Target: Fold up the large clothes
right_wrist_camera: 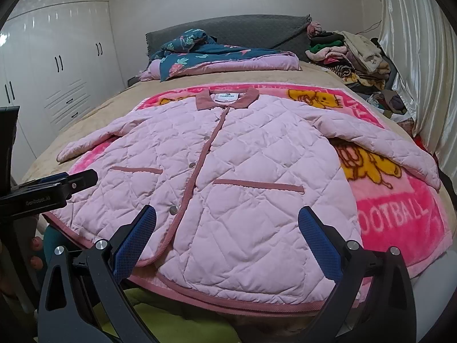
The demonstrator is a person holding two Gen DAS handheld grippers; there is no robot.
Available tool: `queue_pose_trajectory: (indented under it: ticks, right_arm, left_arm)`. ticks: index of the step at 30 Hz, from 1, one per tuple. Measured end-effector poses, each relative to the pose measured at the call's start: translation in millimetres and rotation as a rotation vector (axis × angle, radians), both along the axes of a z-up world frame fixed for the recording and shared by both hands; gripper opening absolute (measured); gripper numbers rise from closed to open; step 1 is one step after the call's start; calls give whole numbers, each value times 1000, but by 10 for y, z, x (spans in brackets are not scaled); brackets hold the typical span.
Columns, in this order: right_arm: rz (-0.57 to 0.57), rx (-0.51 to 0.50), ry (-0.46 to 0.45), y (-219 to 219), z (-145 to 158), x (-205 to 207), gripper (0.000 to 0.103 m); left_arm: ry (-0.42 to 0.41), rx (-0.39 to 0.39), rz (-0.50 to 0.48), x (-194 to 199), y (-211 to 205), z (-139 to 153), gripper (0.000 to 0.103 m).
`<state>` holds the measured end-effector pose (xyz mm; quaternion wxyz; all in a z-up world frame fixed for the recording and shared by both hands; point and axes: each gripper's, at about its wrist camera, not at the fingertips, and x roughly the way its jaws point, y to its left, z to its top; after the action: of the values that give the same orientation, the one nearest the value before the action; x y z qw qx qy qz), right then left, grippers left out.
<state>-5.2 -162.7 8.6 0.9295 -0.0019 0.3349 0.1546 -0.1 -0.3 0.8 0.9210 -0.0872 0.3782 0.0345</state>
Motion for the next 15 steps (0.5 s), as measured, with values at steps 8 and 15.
queue_pose_trajectory:
  ticks: [8, 15]
  right_arm:
    - [6, -2, -2, 24, -14, 3, 99]
    - [5, -1, 1, 27, -27, 26, 99]
  left_arm:
    - [-1, 0, 1, -2, 1, -1, 95]
    - [-2, -1, 2, -4, -27, 36, 95]
